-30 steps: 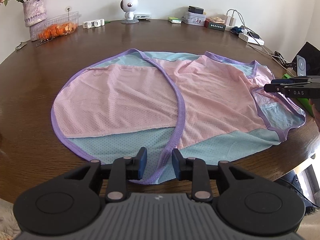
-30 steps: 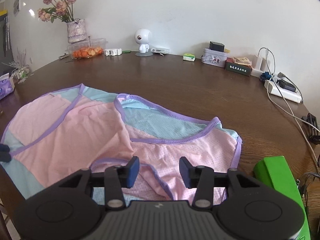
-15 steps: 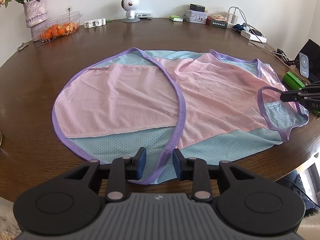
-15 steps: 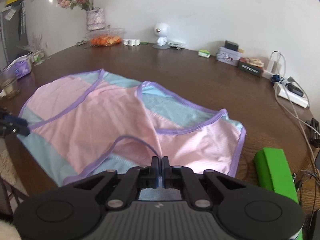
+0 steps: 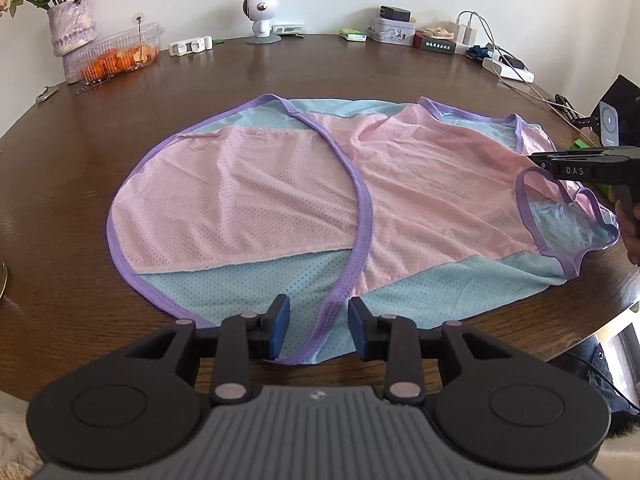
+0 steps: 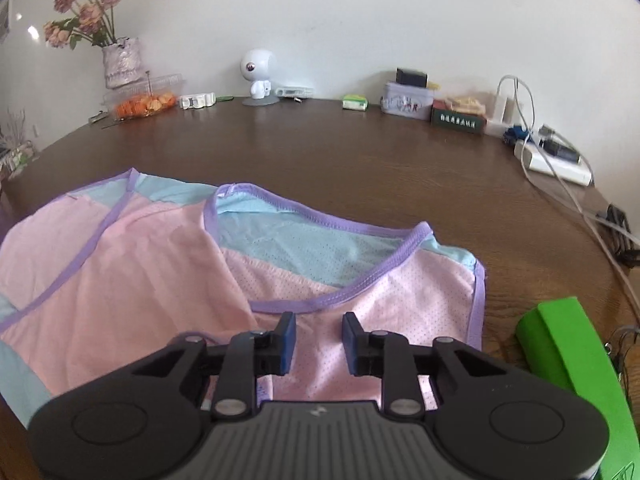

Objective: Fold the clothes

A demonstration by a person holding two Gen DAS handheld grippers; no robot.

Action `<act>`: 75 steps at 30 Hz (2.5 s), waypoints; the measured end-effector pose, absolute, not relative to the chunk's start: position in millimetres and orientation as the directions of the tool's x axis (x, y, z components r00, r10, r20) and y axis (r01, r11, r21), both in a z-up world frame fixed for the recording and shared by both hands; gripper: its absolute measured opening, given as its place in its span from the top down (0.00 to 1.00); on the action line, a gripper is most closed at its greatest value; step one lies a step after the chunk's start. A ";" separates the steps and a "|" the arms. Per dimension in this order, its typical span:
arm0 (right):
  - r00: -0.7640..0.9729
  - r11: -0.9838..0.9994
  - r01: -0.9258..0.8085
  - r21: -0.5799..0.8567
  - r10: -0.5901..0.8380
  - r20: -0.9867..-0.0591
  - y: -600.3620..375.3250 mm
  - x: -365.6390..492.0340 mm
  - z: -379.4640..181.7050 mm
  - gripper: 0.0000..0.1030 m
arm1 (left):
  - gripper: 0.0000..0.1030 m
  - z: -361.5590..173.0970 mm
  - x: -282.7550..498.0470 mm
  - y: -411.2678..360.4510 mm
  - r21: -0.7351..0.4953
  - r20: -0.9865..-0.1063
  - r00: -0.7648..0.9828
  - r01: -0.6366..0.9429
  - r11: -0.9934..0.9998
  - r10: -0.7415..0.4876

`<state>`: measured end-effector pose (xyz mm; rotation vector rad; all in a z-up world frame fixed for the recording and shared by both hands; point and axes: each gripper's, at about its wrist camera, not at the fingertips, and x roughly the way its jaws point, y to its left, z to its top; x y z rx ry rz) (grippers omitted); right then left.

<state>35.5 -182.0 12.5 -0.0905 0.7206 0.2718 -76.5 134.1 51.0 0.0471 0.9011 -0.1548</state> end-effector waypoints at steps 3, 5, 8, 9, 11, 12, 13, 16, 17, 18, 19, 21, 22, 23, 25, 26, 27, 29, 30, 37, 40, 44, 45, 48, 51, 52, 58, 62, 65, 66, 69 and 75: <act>0.727 0.975 -0.199 0.102 0.217 -0.652 -198.6 40.3 16.5 1.00 | 0.68 51.0 -76.1 133.7 -0.019 -0.785 0.609 0.158 0.987 -0.112; 0.756 0.987 -0.127 0.099 0.160 -0.634 -209.0 40.4 19.4 1.00 | 0.68 51.0 -76.2 134.8 -0.021 -0.786 0.608 0.156 0.987 -0.113; 0.760 0.986 -0.103 0.129 0.162 -0.629 -219.7 39.6 19.7 0.99 | 0.68 51.3 -76.5 135.5 -0.023 -0.786 0.608 0.154 0.988 -0.113; 0.753 0.985 -0.107 0.137 0.170 -0.636 -220.8 40.0 17.2 0.97 | 0.68 51.3 -76.6 135.1 -0.022 -0.786 0.608 0.154 0.988 -0.113; 0.755 0.984 -0.112 0.142 0.177 -0.631 -222.0 38.4 15.4 0.90 | 0.66 51.3 -76.9 134.9 -0.021 -0.786 0.608 0.154 0.988 -0.112; 0.757 0.982 -0.119 0.146 0.185 -0.627 -222.9 36.6 16.7 0.89 | 0.66 51.3 -77.1 134.8 -0.020 -0.786 0.608 0.154 0.988 -0.111; 0.758 0.981 -0.126 0.151 0.193 -0.623 -223.7 34.8 18.0 0.83 | 0.66 51.3 -77.4 134.7 -0.020 -0.786 0.609 0.154 0.988 -0.110; 0.731 0.945 -0.291 0.152 0.322 -0.602 -215.4 17.6 28.2 0.72 | 0.65 51.2 -77.4 135.3 -0.025 -0.784 0.610 0.153 0.988 -0.114; 0.714 0.925 -0.355 0.135 0.362 -0.600 -209.0 12.0 29.2 0.72 | 0.65 51.0 -77.0 135.1 -0.025 -0.784 0.611 0.152 0.988 -0.114; 0.694 0.901 -0.418 0.119 0.401 -0.598 -202.6 6.5 30.2 0.72 | 0.64 50.8 -76.4 134.6 -0.022 -0.784 0.611 0.151 0.988 -0.111; 0.688 0.891 -0.445 0.092 0.406 -0.602 -195.3 4.3 27.3 0.74 | 0.64 50.6 -75.9 133.8 -0.017 -0.783 0.613 0.152 0.988 -0.108; 0.693 0.898 -0.436 0.059 0.377 -0.615 -185.1 7.9 18.2 0.78 | 0.62 50.5 -75.8 132.2 -0.010 -0.783 0.613 0.155 0.988 -0.104; 0.684 0.900 -0.431 0.058 0.368 -0.630 -183.1 10.8 14.4 1.00 | 0.62 50.4 -76.0 132.0 -0.008 -0.783 0.614 0.155 0.988 -0.103; 0.662 0.902 -0.427 0.072 0.365 -0.654 -183.8 12.6 11.8 1.00 | 0.62 50.4 -76.4 131.9 -0.008 -0.783 0.614 0.154 0.988 -0.102; 0.652 0.894 -0.441 0.081 0.381 -0.655 -189.2 8.3 13.4 1.00 | 0.62 50.5 -77.1 131.8 -0.009 -0.782 0.614 0.153 0.988 -0.102; 0.648 0.891 -0.447 0.085 0.387 -0.656 -192.4 6.8 14.3 1.00 | 0.62 50.4 -76.7 132.6 -0.010 -0.782 0.614 0.152 0.988 -0.103; 0.643 0.888 -0.452 0.088 0.393 -0.657 -195.6 5.2 15.2 1.00 | 0.62 50.4 -76.3 133.0 -0.011 -0.782 0.614 0.153 0.988 -0.103; 0.638 0.884 -0.458 0.092 0.400 -0.658 -200.1 2.6 16.2 0.94 | 0.62 50.7 -75.8 132.9 -0.012 -0.783 0.613 0.151 0.988 -0.104; 0.640 0.880 -0.465 0.093 0.407 -0.652 -202.7 0.0 18.7 0.92 | 0.62 51.7 -77.2 134.6 -0.020 -0.779 0.617 0.157 0.987 -0.114; 0.527 0.650 -0.759 -0.022 0.594 -0.608 -187.5 -60.8 47.2 0.46 | 0.62 63.1 -99.2 156.8 -0.056 -0.706 0.669 0.276 0.959 -0.234; 0.447 0.532 -0.844 -0.072 0.622 -0.642 -163.6 -80.4 37.4 0.56 | 0.56 61.8 -111.2 159.6 -0.021 -0.678 0.676 0.374 0.927 -0.288; 0.464 0.540 -0.833 -0.122 0.560 -0.686 -149.4 -79.9 21.2 0.74 | 0.56 48.8 -109.6 167.2 -0.023 -0.699 0.630 0.453 0.891 -0.339; 0.470 0.552 -0.826 -0.119 0.557 -0.684 -152.3 -79.5 20.8 0.75 | 0.58 46.0 -109.6 168.8 -0.022 -0.700 0.624 0.466 0.884 -0.346; 0.475 0.588 -0.805 -0.083 0.553 -0.684 -160.9 -76.6 20.1 0.87 | 0.72 40.3 -110.7 173.4 -0.008 -0.696 0.621 0.495 0.869 -0.360; 0.461 0.604 -0.796 -0.032 0.572 -0.679 -162.8 -75.0 18.4 0.97 | 0.93 41.0 -105.7 180.4 -0.023 -0.688 0.615 0.512 0.859 -0.385; 0.465 0.607 -0.794 -0.033 0.571 -0.677 -161.8 -74.1 18.2 0.98 | 0.95 42.2 -103.4 182.2 -0.027 -0.685 0.614 0.516 0.856 -0.392; 0.534 0.667 -0.745 -0.008 0.589 -0.607 -164.9 -53.2 33.7 0.99 | 0.98 60.1 -79.0 195.1 -0.069 -0.650 0.633 0.501 0.863 -0.420; 0.617 0.744 -0.668 0.007 0.560 -0.553 -168.2 -14.7 47.4 0.99 | 0.98 73.5 -38.5 199.8 -0.111 -0.611 0.673 0.448 0.887 -0.417; 0.670 0.793 -0.609 -0.009 0.508 -0.542 -160.3 24.3 46.9 0.99 | 0.98 73.1 0.1 189.5 -0.094 -0.609 0.690 0.426 0.900 -0.391; 0.684 0.810 -0.586 -0.008 0.489 -0.541 -156.5 37.7 44.5 0.99 | 0.98 70.4 11.1 187.8 -0.094 -0.611 0.698 0.405 0.909 -0.374; 0.679 0.853 -0.522 0.029 0.436 -0.591 -147.3 66.5 36.9 0.90 | 0.97 61.3 38.3 187.9 -0.115 -0.621 0.708 0.342 0.933 -0.336; 0.712 0.848 -0.529 -0.005 0.441 -0.547 -200.8 25.5 64.1 0.53 | 0.74 63.0 7.2 218.6 -0.140 -0.625 0.731 0.239 0.961 -0.273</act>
